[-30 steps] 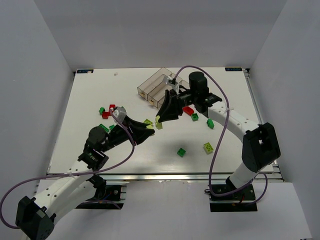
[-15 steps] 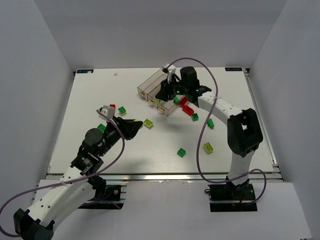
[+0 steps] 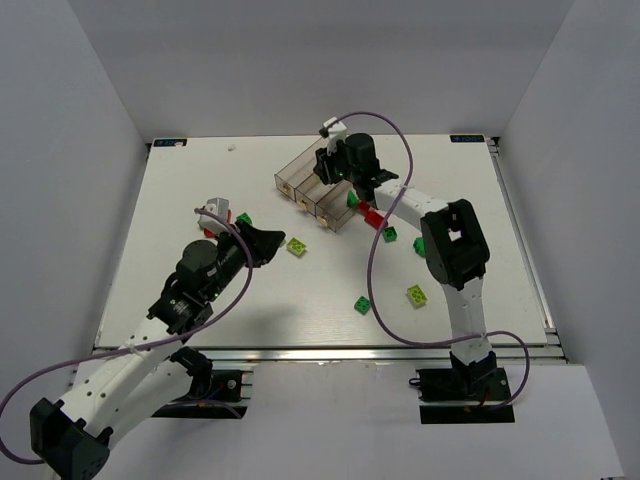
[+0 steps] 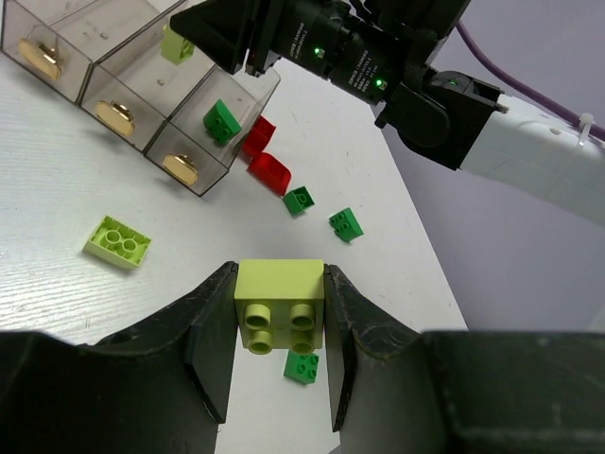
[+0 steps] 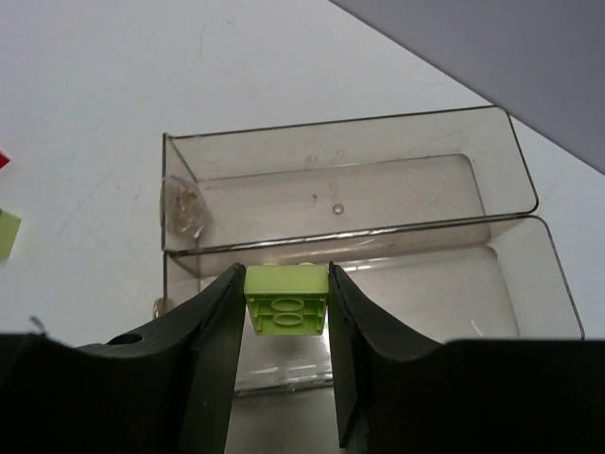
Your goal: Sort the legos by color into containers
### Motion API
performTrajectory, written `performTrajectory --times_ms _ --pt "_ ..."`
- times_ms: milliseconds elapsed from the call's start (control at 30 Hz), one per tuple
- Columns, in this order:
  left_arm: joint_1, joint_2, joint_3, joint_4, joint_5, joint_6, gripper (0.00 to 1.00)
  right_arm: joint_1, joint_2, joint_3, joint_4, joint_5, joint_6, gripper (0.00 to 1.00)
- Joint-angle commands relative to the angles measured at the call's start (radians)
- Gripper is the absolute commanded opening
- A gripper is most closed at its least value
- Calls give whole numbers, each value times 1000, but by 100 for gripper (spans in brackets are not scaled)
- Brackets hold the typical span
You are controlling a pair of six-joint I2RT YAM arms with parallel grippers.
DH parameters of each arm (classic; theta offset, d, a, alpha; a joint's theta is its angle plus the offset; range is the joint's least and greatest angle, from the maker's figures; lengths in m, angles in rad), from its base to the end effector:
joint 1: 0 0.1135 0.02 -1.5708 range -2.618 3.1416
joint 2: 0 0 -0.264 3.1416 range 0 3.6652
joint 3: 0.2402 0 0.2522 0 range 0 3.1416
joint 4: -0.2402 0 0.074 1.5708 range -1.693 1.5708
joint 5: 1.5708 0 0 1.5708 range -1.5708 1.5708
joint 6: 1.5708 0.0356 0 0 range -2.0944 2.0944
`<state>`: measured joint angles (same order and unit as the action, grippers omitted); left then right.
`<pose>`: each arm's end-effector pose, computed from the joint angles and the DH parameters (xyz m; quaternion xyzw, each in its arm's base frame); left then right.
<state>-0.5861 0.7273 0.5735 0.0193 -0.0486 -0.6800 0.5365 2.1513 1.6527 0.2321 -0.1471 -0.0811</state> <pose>0.1531 -0.0996 0.2961 -0.0513 0.7512 -0.3744 0.5412 0.4391 0.2672 0.2410 -0.2834 0.7416 0.1935 0.5765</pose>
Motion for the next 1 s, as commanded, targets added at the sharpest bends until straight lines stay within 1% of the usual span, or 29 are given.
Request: performTrajectory --times_ms 0,67,100,133,167,200,267,300,367,400,467,533,567,667,733,767,800,833,867,933,967 --pt "3 9 48 -13 -54 -41 0 -4 51 100 75 41 -14 0" --pt "3 24 51 -9 -68 -52 0 -4 70 116 75 40 -17 2" --pt "3 30 55 -4 -72 -56 0 -4 77 124 76 40 -19 10" --pt "3 38 57 1 -74 -58 0 -6 88 122 76 41 -19 15" --pt "3 47 61 7 -77 -58 0 -7 91 122 73 38 -17 18" --pt "3 66 75 7 -80 -58 0 -9 93 118 75 24 -19 25" --pt "3 87 89 7 -79 -50 0 -13 87 99 73 4 -22 34" --pt "3 110 97 8 -77 -47 0 -20 85 95 73 -3 -19 41" --pt "3 132 120 13 -77 -43 0 -26 78 84 72 -6 -19 50" --pt "3 142 124 13 -88 -43 0 -33 75 82 70 -17 -16 57" --pt "3 176 143 5 -105 -49 2 -43 65 84 58 -31 -8 61" --pt "3 211 161 16 -106 -44 3 -59 44 76 47 -68 1 67" --pt "3 225 169 21 -105 -44 3 -59 33 70 47 -68 1 67" --pt "3 288 204 30 -99 -41 3 -78 -10 49 44 -103 -2 72" --pt "5 328 235 22 -88 -39 3 -89 -53 39 -14 -184 -52 80" --pt "6 372 273 13 -83 -39 3 -93 -68 42 -46 -215 -75 83" --pt "9 397 296 4 -79 -39 3 -107 -108 38 -107 -300 -98 89" --pt "14 421 321 -13 -70 -39 3 -113 -134 29 -131 -339 -139 89" --pt "19 470 365 -30 -65 -42 3 -121 -160 13 -143 -365 -146 89" --pt "38 515 406 -61 -54 -50 3 -133 -261 -69 -149 -409 -176 89" --pt "57 556 442 -77 -47 -59 5 -151 -330 -130 -149 -486 -187 89"
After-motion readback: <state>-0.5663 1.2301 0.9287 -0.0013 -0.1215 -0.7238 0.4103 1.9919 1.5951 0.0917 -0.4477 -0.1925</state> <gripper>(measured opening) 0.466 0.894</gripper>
